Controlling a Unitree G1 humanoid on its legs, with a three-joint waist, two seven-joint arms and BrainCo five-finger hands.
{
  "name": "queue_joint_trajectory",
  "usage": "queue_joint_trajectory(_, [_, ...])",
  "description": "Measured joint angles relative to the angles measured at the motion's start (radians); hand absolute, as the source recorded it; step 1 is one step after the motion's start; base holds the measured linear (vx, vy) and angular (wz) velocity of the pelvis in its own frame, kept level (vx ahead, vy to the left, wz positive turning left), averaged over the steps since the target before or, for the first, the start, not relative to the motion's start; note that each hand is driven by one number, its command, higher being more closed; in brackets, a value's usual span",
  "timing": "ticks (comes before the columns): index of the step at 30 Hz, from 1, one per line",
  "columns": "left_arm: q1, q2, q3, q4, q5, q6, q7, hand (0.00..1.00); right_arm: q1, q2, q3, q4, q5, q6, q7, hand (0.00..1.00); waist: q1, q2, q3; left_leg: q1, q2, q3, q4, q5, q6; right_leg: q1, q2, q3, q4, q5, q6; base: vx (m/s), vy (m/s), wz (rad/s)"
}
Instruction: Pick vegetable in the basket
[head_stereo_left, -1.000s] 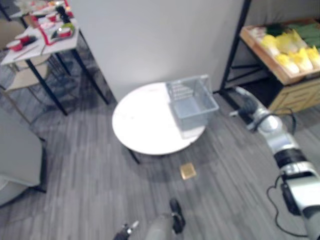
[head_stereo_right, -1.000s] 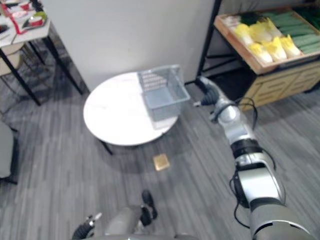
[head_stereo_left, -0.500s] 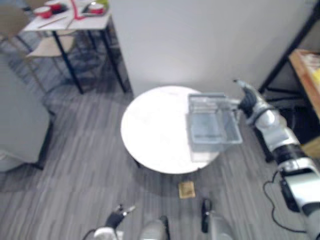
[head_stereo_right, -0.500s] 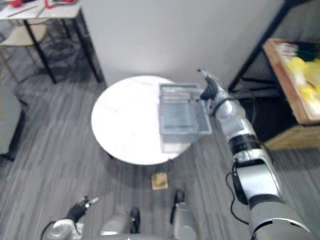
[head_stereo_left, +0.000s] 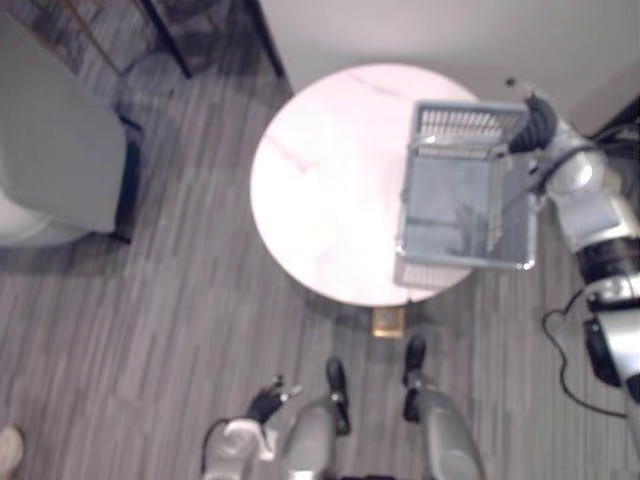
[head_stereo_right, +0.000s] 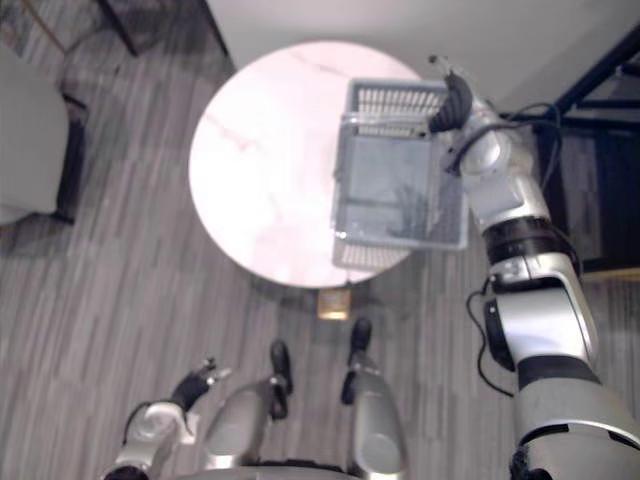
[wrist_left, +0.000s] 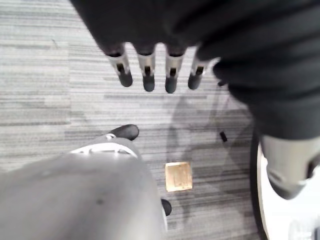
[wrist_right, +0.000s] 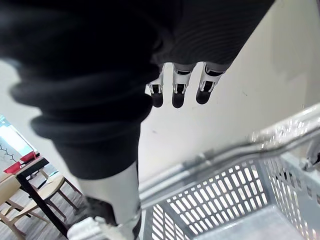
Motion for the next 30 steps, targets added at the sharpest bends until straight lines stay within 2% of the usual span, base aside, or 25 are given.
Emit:
queue_joint_trajectory(3, [0.000, 0.000, -0.037, 0.001, -0.006, -0.004, 0.027, 0.00, -0.030, -0.029, 0.001, 0.000, 0.002, 0.022, 0.000, 0.00, 0.003, 0.014, 0.015, -0.019, -0.006, -0.016, -0.047, 0.042, -0.004, -0.036, -0.001, -0.015, -0.001, 0.004, -0.006, 0.04, 0.007, 0.22])
queue_joint_trajectory(8, [0.000, 0.000, -0.056, 0.000, -0.007, -0.006, 0.049, 0.00, -0.037, -0.052, 0.001, 0.000, 0.002, 0.017, 0.000, 0.00, 0.003, 0.039, 0.029, -0.030, -0.011, -0.015, -0.052, 0.047, -0.006, -0.048, -0.006, -0.019, -0.001, 0.004, -0.006, 0.05, 0.035, 0.04])
queue_joint_trajectory(9, [0.000, 0.001, -0.065, -0.007, -0.007, -0.012, 0.054, 0.00, -0.040, -0.052, 0.003, -0.001, 0.001, 0.008, 0.000, 1.00, 0.002, 0.040, 0.029, -0.041, -0.014, -0.013, -0.052, 0.047, -0.006, -0.060, -0.009, -0.018, 0.002, 0.004, -0.006, 0.02, 0.035, 0.00])
queue_joint_trajectory(14, [-0.032, 0.000, -0.115, -0.021, -0.008, -0.016, 0.062, 0.00, -0.081, -0.088, 0.012, -0.019, -0.043, 0.006, 0.030, 1.00, 0.000, 0.065, 0.039, -0.080, -0.025, -0.017, -0.054, 0.058, 0.001, -0.102, -0.021, -0.020, 0.009, 0.006, -0.004, -0.02, 0.004, 0.05])
queue_joint_trajectory(16, [-0.042, -0.001, -0.136, -0.021, -0.015, -0.018, 0.065, 0.00, -0.106, -0.114, 0.041, -0.019, -0.062, 0.024, 0.051, 1.00, 0.001, 0.081, 0.042, -0.089, -0.031, -0.016, -0.069, 0.070, 0.002, -0.117, -0.025, -0.020, 0.006, 0.012, -0.004, 0.00, 0.000, 0.00])
queue_joint_trajectory(18, [-0.042, -0.001, -0.159, -0.019, -0.016, -0.026, 0.069, 0.00, -0.156, -0.149, 0.087, 0.008, -0.093, 0.026, 0.082, 1.00, 0.002, 0.105, 0.043, -0.090, -0.041, -0.013, -0.098, 0.088, 0.006, -0.129, -0.030, -0.017, -0.002, 0.016, -0.001, 0.00, 0.000, 0.00])
queue_joint_trajectory(20, [-0.042, 0.000, -0.162, -0.018, -0.014, -0.031, 0.078, 0.00, -0.178, -0.169, 0.109, 0.022, -0.096, 0.026, 0.105, 1.00, 0.002, 0.116, 0.043, -0.090, -0.044, -0.008, -0.109, 0.095, 0.007, -0.129, -0.029, -0.014, -0.016, 0.032, 0.000, 0.00, 0.006, -0.05])
queue_joint_trajectory(23, [-0.033, 0.001, -0.161, -0.019, -0.012, -0.068, 0.087, 0.00, -0.191, -0.176, 0.137, 0.051, -0.084, 0.012, 0.124, 1.00, 0.004, 0.117, 0.042, -0.081, -0.046, 0.010, -0.110, 0.095, 0.007, -0.121, -0.024, 0.007, -0.041, 0.052, 0.001, 0.02, 0.006, -0.16])
queue_joint_trajectory(27, [-0.014, 0.000, -0.149, -0.034, 0.006, -0.120, 0.082, 0.00, -0.166, -0.176, 0.161, 0.110, -0.069, -0.042, 0.158, 1.00, 0.015, 0.114, 0.040, 0.000, -0.048, 0.057, -0.118, 0.089, 0.006, -0.052, -0.007, 0.059, -0.083, 0.074, 0.004, 0.05, -0.003, -0.34])
queue_joint_trajectory(28, [-0.004, 0.000, -0.139, -0.040, 0.006, -0.127, 0.080, 0.00, -0.156, -0.173, 0.165, 0.122, -0.058, -0.050, 0.159, 1.00, 0.017, 0.113, 0.040, 0.012, -0.046, 0.060, -0.107, 0.079, 0.009, -0.040, -0.003, 0.073, -0.085, 0.074, 0.004, 0.05, -0.014, -0.54])
queue_joint_trajectory(30, [0.027, -0.002, -0.106, -0.050, 0.006, -0.144, 0.066, 0.00, -0.115, -0.150, 0.165, 0.140, -0.031, -0.074, 0.160, 1.00, 0.026, 0.099, 0.034, 0.021, -0.040, 0.060, 0.001, 0.013, 0.018, -0.002, 0.016, 0.138, -0.108, 0.077, 0.011, 0.07, -0.034, -0.83])
